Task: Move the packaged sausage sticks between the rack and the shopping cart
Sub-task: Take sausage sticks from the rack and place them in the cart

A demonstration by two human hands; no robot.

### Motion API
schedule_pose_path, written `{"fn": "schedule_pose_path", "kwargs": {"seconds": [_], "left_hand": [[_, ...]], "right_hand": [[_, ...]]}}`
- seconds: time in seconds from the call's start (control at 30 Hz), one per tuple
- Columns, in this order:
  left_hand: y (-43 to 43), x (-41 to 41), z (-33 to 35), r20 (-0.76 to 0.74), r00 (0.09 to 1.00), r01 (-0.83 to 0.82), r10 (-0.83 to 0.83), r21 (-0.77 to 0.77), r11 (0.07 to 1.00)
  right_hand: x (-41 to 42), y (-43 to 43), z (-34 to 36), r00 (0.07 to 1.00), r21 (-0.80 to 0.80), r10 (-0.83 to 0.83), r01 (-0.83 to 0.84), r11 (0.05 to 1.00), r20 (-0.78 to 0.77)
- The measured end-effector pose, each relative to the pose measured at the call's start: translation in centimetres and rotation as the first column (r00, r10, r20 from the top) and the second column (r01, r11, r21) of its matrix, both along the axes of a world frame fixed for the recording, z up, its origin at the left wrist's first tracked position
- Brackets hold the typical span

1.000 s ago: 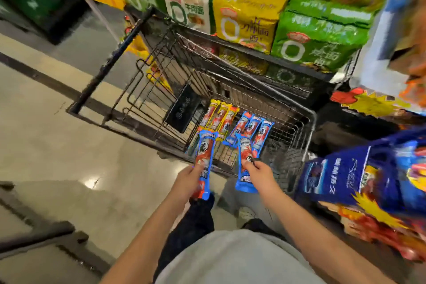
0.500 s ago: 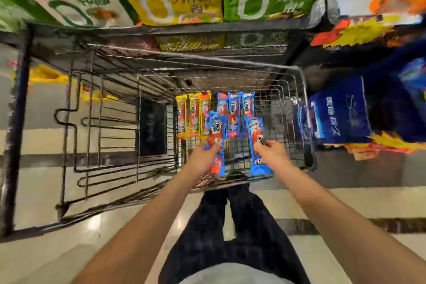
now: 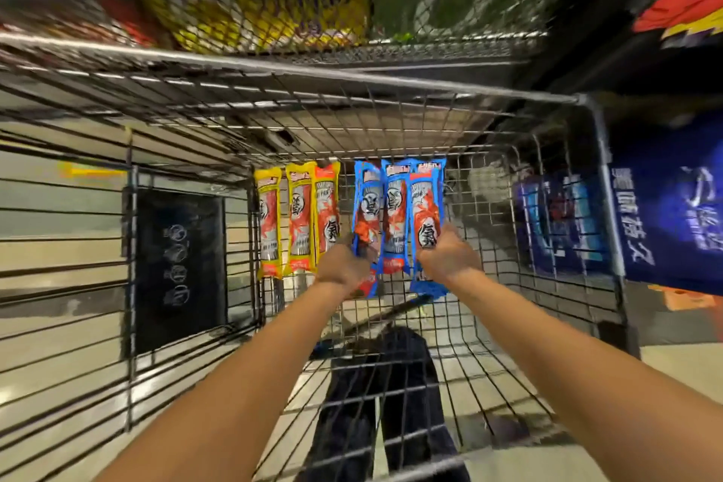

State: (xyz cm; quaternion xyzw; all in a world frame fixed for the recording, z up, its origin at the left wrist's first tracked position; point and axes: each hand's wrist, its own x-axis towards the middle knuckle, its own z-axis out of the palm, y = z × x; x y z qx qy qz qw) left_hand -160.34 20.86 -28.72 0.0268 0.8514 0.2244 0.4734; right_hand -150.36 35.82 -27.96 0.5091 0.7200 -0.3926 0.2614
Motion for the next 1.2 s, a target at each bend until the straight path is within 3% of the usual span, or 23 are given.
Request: {"fn": "schedule_pose_path", "kwargs": {"seconds": [0.13,0.27,0.57,0.7,0.93,1.03,1.2], "left_hand": [[1.5,-0.3,-3.7,-0.096,0.993,0.065,-0.067,-0.033,0.997],[1.9,0.3,-5.2,-0.292,0.875,0.319,-0.386,-0.249,0.914],[1.6,1.2,-7.3,-0.209,0.860,0.422,-0.465,-0.218,0.880],[2.4,0.9,-6.9,-0.165,0.901,0.367,-0.401,-0.203,0.908],[1.8,-0.1,-3.4,-0.046,0.982,0.182,-0.184,-0.037,0.983],[1.7,-0.9,0.3,-0.064,0.992,0.109,-0.111,-0.035,0.993],[-1.5,-0.9,9.2,-0.024,0.999,0.025,-0.027,-0.059,0.998]], "right_hand": [[-0.3,0.4,-3.9,0.994,0.122,0.039,-0.027,0.992,-0.098],[-0.2,0.0,-5.6,0.977,0.189,0.086,-0.050,0.981,-0.193],[-0.2,-0.5,-7.0,0.985,0.296,0.130,-0.090,0.951,-0.117],[-0.1,-0.6,-6.6,0.982,0.272,0.136,-0.097,0.957,-0.130],[0.5,0.2,-3.2,0.984,0.120,0.089,-0.071,0.990,-0.155],[0.6,0.7,0.3,0.994,0.032,0.070,-0.067,0.997,-0.085],[3.5,-0.6,8.1,0.981,-0.051,-0.027,0.017,0.999,-0.194]]}}
